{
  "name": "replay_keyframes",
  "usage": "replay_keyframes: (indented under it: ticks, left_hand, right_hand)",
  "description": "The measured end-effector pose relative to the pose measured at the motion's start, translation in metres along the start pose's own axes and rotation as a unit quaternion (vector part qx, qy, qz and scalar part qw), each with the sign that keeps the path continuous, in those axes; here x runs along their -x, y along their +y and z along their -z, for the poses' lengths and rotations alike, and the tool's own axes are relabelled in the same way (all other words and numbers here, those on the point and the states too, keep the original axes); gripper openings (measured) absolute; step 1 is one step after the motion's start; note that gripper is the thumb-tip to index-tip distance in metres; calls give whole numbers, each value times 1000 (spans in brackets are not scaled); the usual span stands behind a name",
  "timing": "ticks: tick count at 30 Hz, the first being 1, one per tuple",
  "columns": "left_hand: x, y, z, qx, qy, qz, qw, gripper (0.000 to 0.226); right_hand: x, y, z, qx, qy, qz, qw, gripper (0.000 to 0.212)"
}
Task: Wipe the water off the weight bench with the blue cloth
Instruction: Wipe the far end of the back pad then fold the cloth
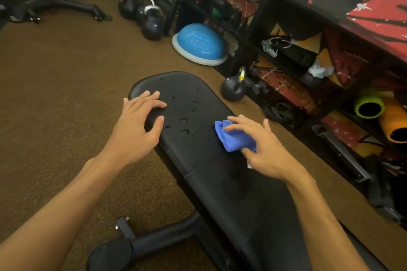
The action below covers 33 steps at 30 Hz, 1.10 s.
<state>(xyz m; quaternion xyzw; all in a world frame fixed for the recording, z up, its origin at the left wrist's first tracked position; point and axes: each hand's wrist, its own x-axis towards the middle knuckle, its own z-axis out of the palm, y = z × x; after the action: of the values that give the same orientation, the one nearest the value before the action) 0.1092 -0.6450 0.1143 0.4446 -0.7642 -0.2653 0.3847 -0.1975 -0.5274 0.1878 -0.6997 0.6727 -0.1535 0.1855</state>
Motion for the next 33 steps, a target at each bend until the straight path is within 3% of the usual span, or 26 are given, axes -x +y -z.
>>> replay_keyframes:
  ticks: [2,6,10,16,22,25,28,33]
  left_hand:
    - [0,0,0,3,1,1,1000,31]
    - [0,1,1,9,3,2,1000,31]
    - [0,0,0,2,1,-1,1000,32]
    - [0,-1,-2,-3,6,-6,1000,32]
    - [-2,-4,-3,-7,7,-11,1000,32]
    - [-2,-4,-1,-12,4,-12,1000,32]
    - [-2,-2,0,-17,1,-10,1000,32]
    - [-5,-5,9,-60,-18,-20,998,40]
  right_hand:
    - [5,0,2,-26,28,-19,999,85]
    - [3,-22,-22,-78,157,-74,982,49]
    - [-13,-23,-54,71,106,-118,985,54]
    - [-79,-17,-46,56,125,-151,979,55]
    - [-57,-25,-47,105,65,-21,992,55]
    - [-61,-8,-37,167,79,-51,981,54]
    - [-93,-9,-40,150,98,-77,981,55]
    - [-74,-19,-55,124,89,3,988,54]
